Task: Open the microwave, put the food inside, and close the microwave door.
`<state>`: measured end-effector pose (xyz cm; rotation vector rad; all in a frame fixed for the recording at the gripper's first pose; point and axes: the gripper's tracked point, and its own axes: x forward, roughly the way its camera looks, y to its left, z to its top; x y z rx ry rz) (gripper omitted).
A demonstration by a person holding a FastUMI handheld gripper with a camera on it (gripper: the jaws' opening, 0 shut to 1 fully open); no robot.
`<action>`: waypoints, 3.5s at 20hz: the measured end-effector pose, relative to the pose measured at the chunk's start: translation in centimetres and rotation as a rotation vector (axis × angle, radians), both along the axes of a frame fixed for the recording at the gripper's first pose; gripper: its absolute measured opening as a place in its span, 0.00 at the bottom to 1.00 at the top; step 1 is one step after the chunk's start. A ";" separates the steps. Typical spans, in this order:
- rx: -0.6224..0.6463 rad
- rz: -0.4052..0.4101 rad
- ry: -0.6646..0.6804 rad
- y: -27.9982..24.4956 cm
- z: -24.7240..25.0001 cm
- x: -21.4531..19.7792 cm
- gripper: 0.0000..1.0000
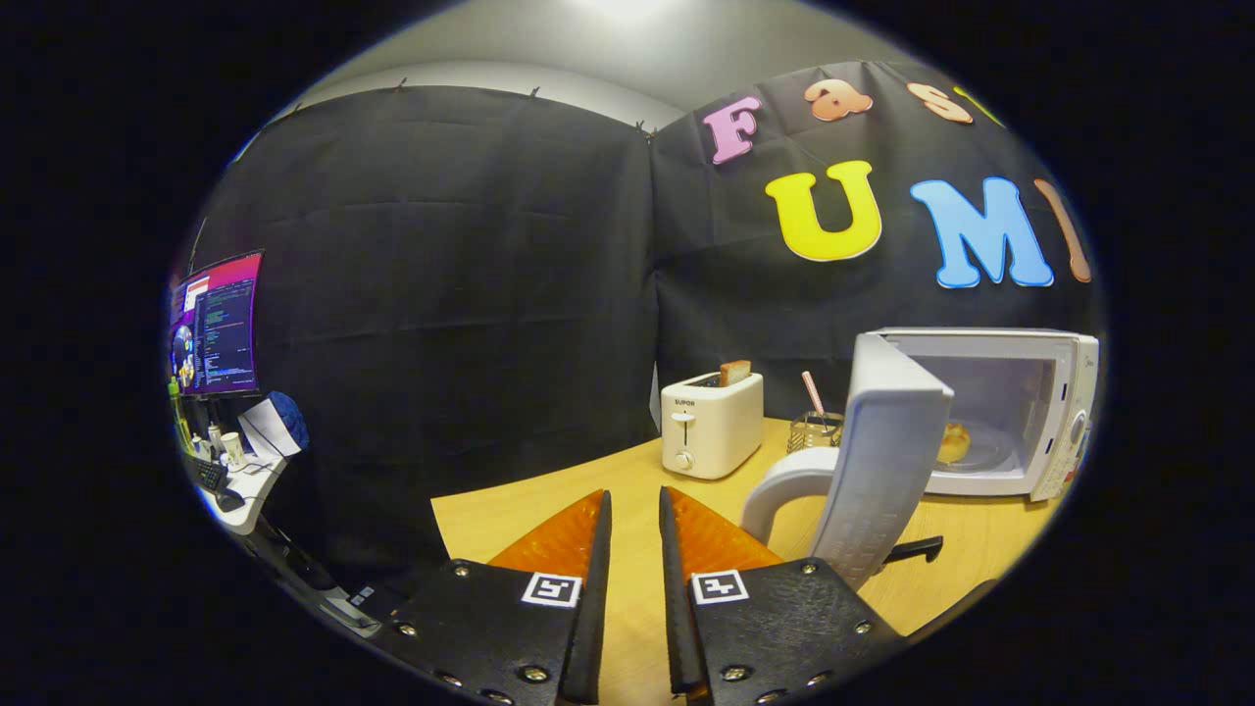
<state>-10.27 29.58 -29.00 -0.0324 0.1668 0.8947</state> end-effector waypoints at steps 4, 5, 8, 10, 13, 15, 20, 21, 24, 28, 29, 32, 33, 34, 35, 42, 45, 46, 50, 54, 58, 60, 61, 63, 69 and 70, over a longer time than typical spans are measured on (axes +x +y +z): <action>-0.014 -0.046 -0.010 -1.6 -0.8 1.2 0.02; -0.026 -0.059 -0.027 -2.0 -0.8 1.2 0.02; -0.043 -0.103 -0.035 -4.3 -0.9 1.7 0.02; -0.037 -0.141 -0.015 -6.3 -0.8 2.2 0.02; -0.050 -0.228 -0.026 -10.3 -0.1 3.7 0.02; -0.055 -0.290 -0.033 -13.1 0.4 5.4 0.02; -0.083 -0.453 -0.048 -19.5 0.9 10.5 0.02; -0.078 -0.477 -0.041 -20.4 1.0 11.6 0.02; -0.090 -0.579 -0.048 -23.7 1.3 15.1 0.02; -0.076 -0.708 -0.029 -27.3 1.3 19.7 0.02; -0.074 -0.734 -0.037 -27.9 1.5 20.9 0.02; -0.085 -0.808 -0.057 -29.7 1.6 24.5 0.02; -0.086 -0.828 -0.061 -30.2 1.7 25.5 0.02; -0.092 -0.844 -0.073 -30.4 1.9 26.6 0.02; -0.094 -0.858 -0.082 -30.7 2.2 27.6 0.02; -0.091 -0.916 -0.051 -30.7 2.0 31.0 0.02; -0.088 -0.937 -0.048 -30.7 2.1 31.5 0.02; -0.090 -0.940 0.011 -31.0 1.2 31.6 0.02; -0.080 -0.927 -0.008 -30.3 3.0 30.6 0.01; -0.026 -0.863 -0.050 -27.6 9.1 25.5 0.01; -0.047 -0.840 -0.125 -25.8 15.3 20.0 0.01; -0.041 -0.824 -0.116 -25.1 17.3 17.9 0.01; -0.037 -0.823 -0.109 -25.1 18.2 16.9 0.01; -0.037 -0.826 -0.117 -25.1 20.1 15.2 0.01; -0.024 -0.857 -0.168 -26.1 24.6 11.3 0.02; -0.026 -0.874 -0.181 -26.7 25.4 11.0 0.02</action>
